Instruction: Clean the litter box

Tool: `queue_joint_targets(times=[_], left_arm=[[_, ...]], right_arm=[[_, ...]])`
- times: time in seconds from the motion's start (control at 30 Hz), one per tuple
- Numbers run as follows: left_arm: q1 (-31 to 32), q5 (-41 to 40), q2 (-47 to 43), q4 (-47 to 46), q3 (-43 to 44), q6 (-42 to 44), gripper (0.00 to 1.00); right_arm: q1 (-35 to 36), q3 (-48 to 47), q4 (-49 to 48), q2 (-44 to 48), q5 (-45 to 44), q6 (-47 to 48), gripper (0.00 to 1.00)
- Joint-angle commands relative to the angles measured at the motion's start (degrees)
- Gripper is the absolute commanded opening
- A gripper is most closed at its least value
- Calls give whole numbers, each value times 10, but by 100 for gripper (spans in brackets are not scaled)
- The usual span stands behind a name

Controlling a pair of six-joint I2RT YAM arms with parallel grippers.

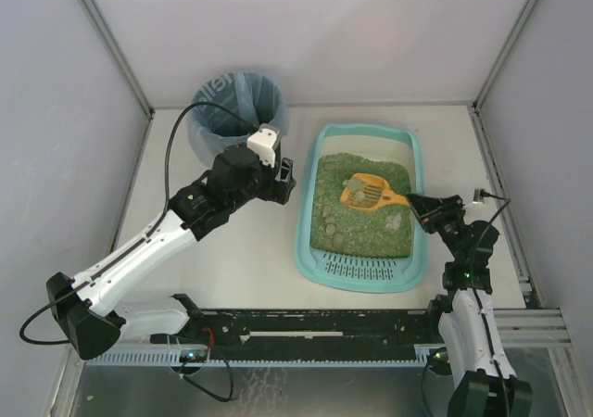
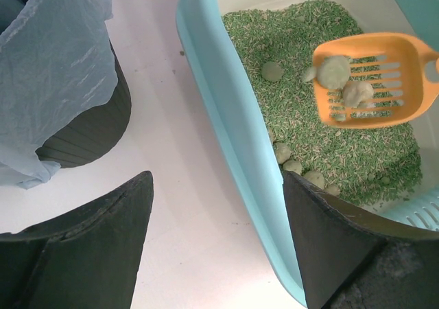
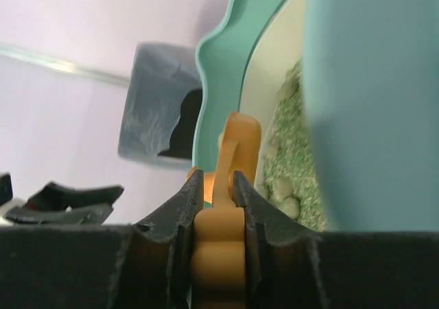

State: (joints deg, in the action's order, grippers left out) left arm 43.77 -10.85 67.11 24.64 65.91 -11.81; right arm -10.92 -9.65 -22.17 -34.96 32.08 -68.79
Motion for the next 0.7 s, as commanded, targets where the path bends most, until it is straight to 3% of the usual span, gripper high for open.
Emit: queue_joint_targets(times=[0.0, 0.1, 0.17, 0.23, 0.4, 0.67], left_arm=[[2, 1, -9, -8, 43, 9, 80], [2, -8, -10, -9, 42, 12, 80], [2, 0, -9, -8, 43, 10, 80], [2, 5, -11, -9, 43, 8, 80], [2, -3, -12, -8, 43, 11, 80], [2, -3, -14, -8, 42, 12, 80]], right_arm=[[-50, 18, -57, 24, -10, -42, 0], [7, -28, -46, -3, 27, 19, 0], [-11, -28, -13, 6, 10, 28, 0], [-48, 7, -28, 24, -17, -21, 0], [-10, -11, -68, -11, 22, -4, 0], [-39, 15, -86, -2, 23, -29, 0]])
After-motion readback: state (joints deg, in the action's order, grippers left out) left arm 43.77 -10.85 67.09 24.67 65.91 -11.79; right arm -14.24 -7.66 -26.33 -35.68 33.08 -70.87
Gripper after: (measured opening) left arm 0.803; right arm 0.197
